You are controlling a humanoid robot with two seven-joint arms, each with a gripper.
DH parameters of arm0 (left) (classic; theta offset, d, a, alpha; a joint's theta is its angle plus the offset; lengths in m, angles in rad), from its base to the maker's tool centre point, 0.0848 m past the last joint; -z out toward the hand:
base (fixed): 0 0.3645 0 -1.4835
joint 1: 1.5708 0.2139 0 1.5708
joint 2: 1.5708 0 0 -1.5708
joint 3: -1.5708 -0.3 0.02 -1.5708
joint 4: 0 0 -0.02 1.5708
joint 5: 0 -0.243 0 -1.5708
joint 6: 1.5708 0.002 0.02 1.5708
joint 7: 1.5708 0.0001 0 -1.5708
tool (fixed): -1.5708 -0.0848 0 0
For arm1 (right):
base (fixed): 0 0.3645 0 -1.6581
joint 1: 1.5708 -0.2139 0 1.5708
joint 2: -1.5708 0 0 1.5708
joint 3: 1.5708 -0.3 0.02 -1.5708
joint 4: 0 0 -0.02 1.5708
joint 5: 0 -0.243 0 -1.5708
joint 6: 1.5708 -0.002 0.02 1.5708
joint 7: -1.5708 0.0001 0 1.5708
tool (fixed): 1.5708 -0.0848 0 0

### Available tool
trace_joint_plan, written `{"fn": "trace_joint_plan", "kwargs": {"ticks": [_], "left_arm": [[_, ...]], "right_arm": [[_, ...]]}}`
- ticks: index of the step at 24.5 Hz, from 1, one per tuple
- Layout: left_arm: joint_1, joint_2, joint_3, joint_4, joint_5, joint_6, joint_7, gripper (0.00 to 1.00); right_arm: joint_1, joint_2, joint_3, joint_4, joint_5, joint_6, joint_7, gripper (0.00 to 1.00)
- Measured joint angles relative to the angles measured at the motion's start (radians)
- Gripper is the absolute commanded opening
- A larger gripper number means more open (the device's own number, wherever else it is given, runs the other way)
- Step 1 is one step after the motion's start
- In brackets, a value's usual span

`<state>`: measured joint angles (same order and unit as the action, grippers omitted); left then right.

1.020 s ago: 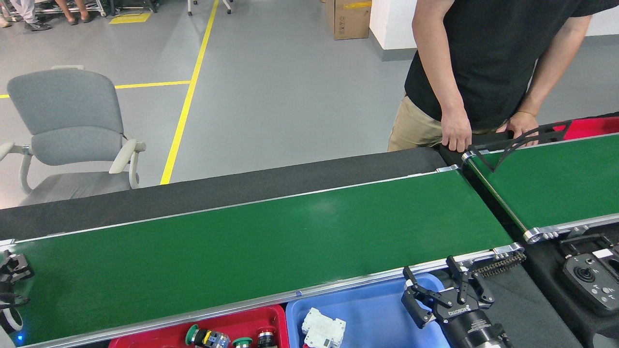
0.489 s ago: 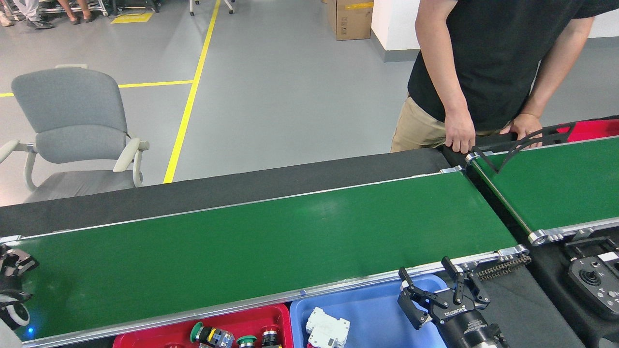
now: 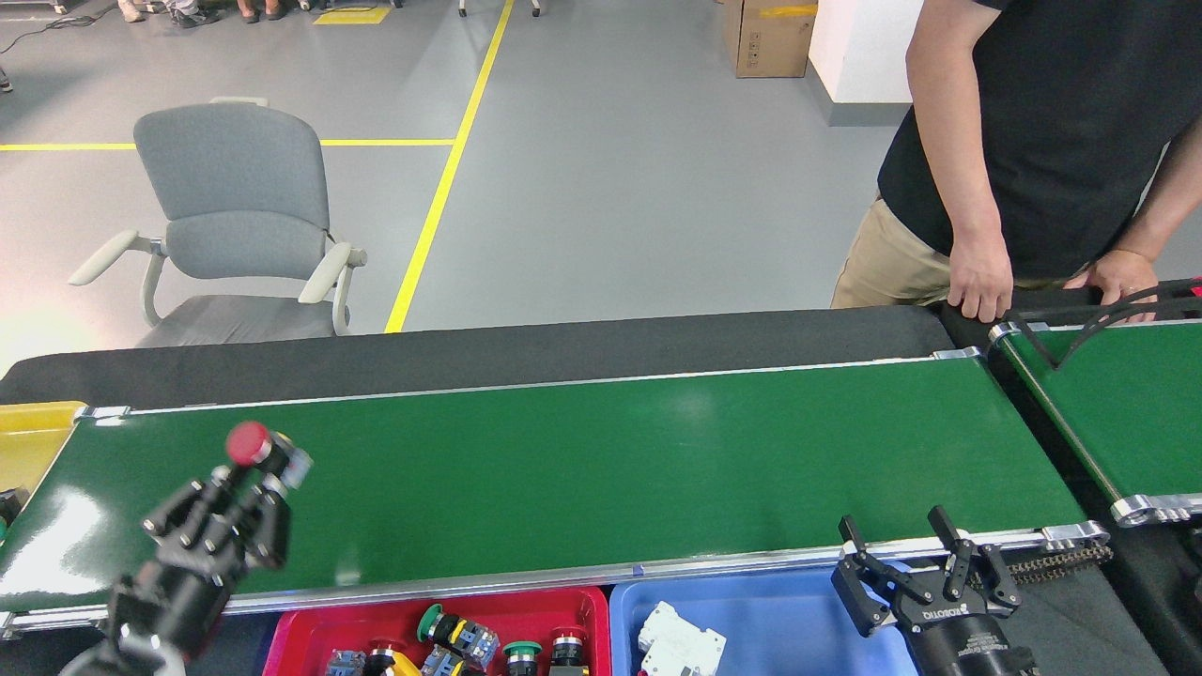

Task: Pick switch part from conveyor to tray
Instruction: 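Grasp the red-capped switch with the left gripper and drop it in the red tray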

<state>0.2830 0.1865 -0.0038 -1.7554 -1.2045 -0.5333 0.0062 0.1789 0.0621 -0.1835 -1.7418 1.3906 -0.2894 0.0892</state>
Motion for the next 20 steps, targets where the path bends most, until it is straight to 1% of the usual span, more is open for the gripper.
{"fn": "trace_joint_plan", "kwargs": {"ticks": [1,4,6,9,12,14,18,20], "left_arm": [[0.01,-0.011,-0.019,-0.005,-0.014,-0.015,-0.004,0.67],[0.035,-0.031,-0.024,-0.007,-0.03,-0.035,-0.009,1.0],[0.036,-0.052,-0.015,-0.008,-0.03,-0.041,-0.009,1.0],[0.036,-0.057,0.003,-0.008,-0.03,-0.043,-0.009,1.0],[0.036,-0.078,0.051,-0.008,-0.031,-0.042,-0.012,1.0],[0.035,-0.101,0.118,-0.009,-0.031,0.005,-0.012,0.99],[0.036,-0.102,0.317,-0.008,-0.045,0.178,-0.007,0.99],[0.05,-0.101,0.393,-0.004,-0.08,0.231,0.007,0.99]], "right_arm": [[0.002,0.0,0.0,-0.004,0.0,0.0,0.0,0.99],[0.012,0.0,-0.001,-0.006,0.0,0.002,-0.001,0.99],[0.012,0.0,-0.001,-0.006,-0.001,0.003,-0.001,0.99],[0.012,0.0,-0.003,-0.007,-0.002,0.008,-0.001,0.99],[0.012,0.0,-0.004,-0.007,-0.002,0.009,-0.002,0.99],[0.012,0.0,-0.005,-0.007,-0.002,0.011,-0.002,0.99],[0.012,0.0,-0.005,-0.01,-0.002,0.016,-0.003,0.99],[0.012,0.0,-0.005,-0.01,-0.002,0.018,-0.003,0.99]]}}
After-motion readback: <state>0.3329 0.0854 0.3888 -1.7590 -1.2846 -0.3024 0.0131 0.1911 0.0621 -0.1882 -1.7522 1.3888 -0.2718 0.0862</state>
